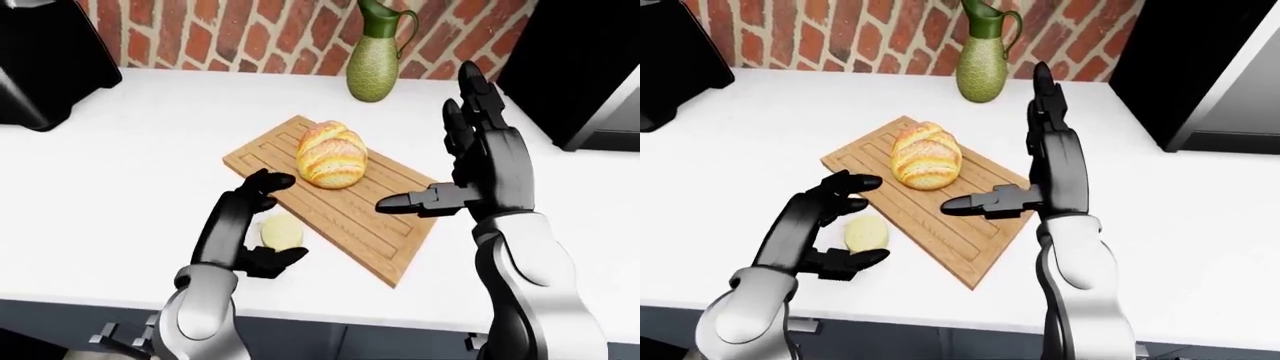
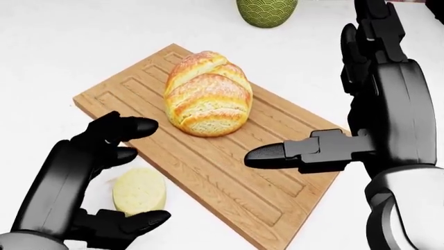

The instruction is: Pick up the wedge of cheese and place it on the slice of bread to prepare a simple cheese on bread dish.

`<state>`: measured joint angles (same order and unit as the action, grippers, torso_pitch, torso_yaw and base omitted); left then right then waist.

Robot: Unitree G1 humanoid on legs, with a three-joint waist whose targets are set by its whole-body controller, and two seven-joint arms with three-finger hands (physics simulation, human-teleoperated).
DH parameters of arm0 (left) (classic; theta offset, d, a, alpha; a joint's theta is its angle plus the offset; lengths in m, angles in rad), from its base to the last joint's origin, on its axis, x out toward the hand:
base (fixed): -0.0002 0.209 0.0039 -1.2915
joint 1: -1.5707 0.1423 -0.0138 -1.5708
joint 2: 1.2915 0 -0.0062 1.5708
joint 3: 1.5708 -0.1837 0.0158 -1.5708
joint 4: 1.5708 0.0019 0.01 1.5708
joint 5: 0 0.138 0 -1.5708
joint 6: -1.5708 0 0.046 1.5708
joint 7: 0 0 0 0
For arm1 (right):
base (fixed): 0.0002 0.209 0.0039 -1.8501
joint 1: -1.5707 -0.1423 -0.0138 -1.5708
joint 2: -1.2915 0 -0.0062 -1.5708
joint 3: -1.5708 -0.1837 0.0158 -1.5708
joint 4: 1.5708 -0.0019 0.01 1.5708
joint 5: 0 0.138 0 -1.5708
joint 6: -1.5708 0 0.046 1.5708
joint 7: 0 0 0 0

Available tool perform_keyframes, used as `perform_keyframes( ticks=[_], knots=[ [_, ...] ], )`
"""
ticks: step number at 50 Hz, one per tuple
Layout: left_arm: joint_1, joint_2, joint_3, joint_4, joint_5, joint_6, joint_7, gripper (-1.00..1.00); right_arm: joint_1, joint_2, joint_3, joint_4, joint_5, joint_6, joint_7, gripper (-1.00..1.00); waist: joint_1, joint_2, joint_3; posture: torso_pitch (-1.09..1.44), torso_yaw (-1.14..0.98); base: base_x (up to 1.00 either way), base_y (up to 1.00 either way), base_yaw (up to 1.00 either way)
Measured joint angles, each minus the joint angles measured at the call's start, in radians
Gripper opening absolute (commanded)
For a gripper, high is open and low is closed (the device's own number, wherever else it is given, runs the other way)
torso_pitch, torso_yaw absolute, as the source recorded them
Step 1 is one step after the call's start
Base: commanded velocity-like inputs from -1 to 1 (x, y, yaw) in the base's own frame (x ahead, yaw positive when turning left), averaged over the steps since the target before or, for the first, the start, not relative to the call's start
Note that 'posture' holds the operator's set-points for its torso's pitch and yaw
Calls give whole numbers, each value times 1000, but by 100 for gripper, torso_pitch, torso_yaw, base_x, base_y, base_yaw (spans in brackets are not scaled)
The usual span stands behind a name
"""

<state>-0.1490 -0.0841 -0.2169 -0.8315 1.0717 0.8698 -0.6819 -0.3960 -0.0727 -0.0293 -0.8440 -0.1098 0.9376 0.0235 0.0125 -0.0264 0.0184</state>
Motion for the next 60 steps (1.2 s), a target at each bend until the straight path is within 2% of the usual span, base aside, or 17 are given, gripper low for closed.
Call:
perform_keyframes(
  ticks=[2, 6, 7, 20, 29, 32, 33, 43, 48, 52, 54, 60],
  knots=[
    [0, 0, -1, 0, -1, -3, 1, 6, -1, 1, 0, 1, 1, -3, 1, 100, 0, 0, -1, 0, 0, 0, 0, 0],
    [2, 1, -1, -7, 2, -11, 3, 4, 0, 2, 0, -3, 1, 0, 2, 100, -1, 1, -1, 0, 0, 0, 0, 0],
    [3, 2, -1, -10, 3, -12, 3, -3, 0, 1, -1, -5, 1, 2, 2, 100, -1, 1, -1, 0, 0, 0, 0, 0],
    [24, 3, -8, -20, 8, -45, 13, -14, 8, 0, -6, -1, 3, -7, 1, 100, -3, 3, -6, 0, 0, 0, 0, 0],
    [-18, -15, -14, -36, 96, -5, -86, -25, 16, -2, -16, 12, 12, -23, -1, 100, -1, 0, 0, 0, 0, 0, 0, 0],
    [-73, -37, -12, -35, 172, 10, -155, -25, 20, -2, -15, 12, 16, -26, -2, 100, 0, -3, 3, 0, 0, 0, 0, 0],
    [-94, -47, -10, -38, 202, 12, -184, -30, 21, -3, -15, 12, 17, -27, -2, 100, 0, -4, 4, 0, 0, 0, 0, 0],
    [-298, -111, 75, -31, 434, 1, -407, -33, 24, -8, -28, 9, 34, -32, -8, 100, 0, -13, 10, 0, 0, 0, 0, 0],
    [-537, -87, 163, 78, 524, 52, -545, -33, 18, -6, -18, 20, 36, -36, -12, 100, 2, -19, 17, 0, 0, 0, 0, 0],
    [-740, -13, 219, 252, 528, 120, -612, -33, 21, -5, -18, 33, 41, -46, -11, 100, 4, -19, 22, 0, 0, 0, 0, 0],
    [-821, 16, 228, 318, 523, 159, -630, -33, 22, -6, -19, 34, 41, -48, -11, 100, 3, -18, 25, 0, 0, 0, 0, 0],
    [-971, 59, 219, 512, 408, 229, -561, -33, 30, -4, -20, 56, 41, -66, -12, 100, 2, -18, 27, 0, 0, 0, 0, 0]
  ],
)
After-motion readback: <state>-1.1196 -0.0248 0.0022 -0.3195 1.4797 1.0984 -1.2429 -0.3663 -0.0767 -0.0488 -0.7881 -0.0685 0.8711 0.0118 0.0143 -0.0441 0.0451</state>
